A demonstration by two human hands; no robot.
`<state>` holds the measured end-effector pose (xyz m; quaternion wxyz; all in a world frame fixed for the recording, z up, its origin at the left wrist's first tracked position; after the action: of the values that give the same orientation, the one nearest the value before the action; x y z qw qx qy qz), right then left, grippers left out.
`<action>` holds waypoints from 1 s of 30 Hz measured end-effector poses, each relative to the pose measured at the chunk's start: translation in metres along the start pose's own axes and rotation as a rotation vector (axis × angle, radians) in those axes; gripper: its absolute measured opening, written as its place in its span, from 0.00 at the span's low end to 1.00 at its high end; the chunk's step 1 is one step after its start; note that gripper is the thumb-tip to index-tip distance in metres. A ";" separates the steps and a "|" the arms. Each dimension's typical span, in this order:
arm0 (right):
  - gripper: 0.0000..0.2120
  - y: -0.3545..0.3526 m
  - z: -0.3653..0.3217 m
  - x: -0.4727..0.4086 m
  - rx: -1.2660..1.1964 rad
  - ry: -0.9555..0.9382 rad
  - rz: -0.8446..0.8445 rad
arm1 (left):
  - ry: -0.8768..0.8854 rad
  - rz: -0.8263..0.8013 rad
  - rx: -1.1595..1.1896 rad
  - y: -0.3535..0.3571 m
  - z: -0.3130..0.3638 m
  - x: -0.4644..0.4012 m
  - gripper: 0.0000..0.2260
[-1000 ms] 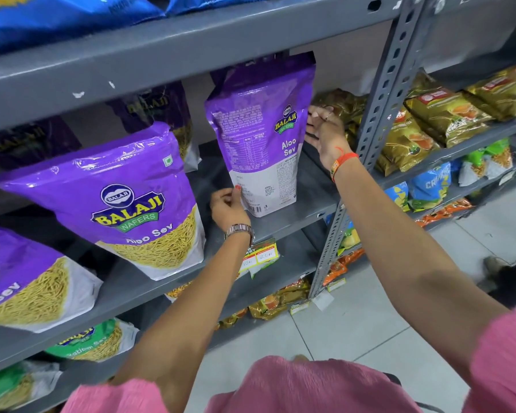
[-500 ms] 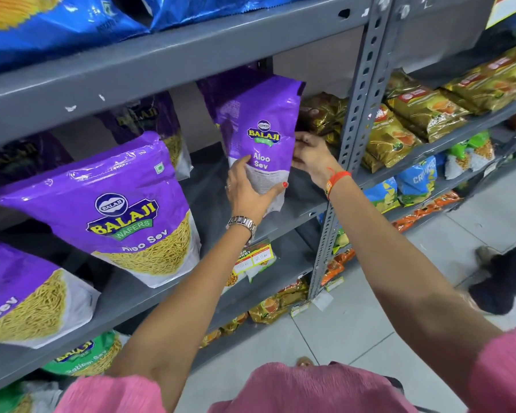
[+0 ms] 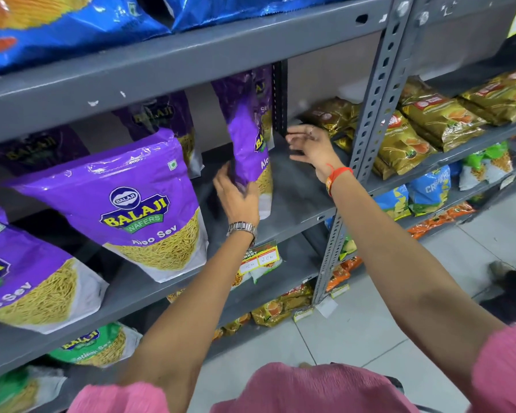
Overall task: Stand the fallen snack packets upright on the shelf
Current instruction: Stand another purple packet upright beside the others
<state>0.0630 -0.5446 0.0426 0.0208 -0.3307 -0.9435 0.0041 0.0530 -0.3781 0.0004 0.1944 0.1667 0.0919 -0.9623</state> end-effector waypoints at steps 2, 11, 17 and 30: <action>0.17 0.006 0.000 -0.006 -0.004 0.021 0.003 | -0.076 0.124 0.087 -0.004 -0.004 0.000 0.25; 0.20 0.034 0.000 -0.021 -0.047 0.133 -0.061 | -0.257 0.384 0.056 0.000 -0.006 -0.027 0.16; 0.12 0.038 0.007 -0.028 -0.019 0.129 -0.132 | -0.308 0.497 0.218 0.007 -0.001 -0.048 0.10; 0.05 0.033 0.028 -0.018 -0.288 0.162 -0.063 | -0.402 0.361 0.386 0.007 -0.003 -0.053 0.12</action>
<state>0.0963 -0.5293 0.0128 0.0493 -0.2998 -0.9395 -0.1585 0.1025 -0.3654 0.0158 0.3409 0.0209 -0.1634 -0.9256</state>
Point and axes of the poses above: each hand's wrist, its own x-axis away from the middle knuckle, its own y-axis out of the palm, z = x × y, the point moved 1 cm from there along -x, towards the middle knuckle, and after that the axes turned 15 degrees about z, right-handed, at the moved point
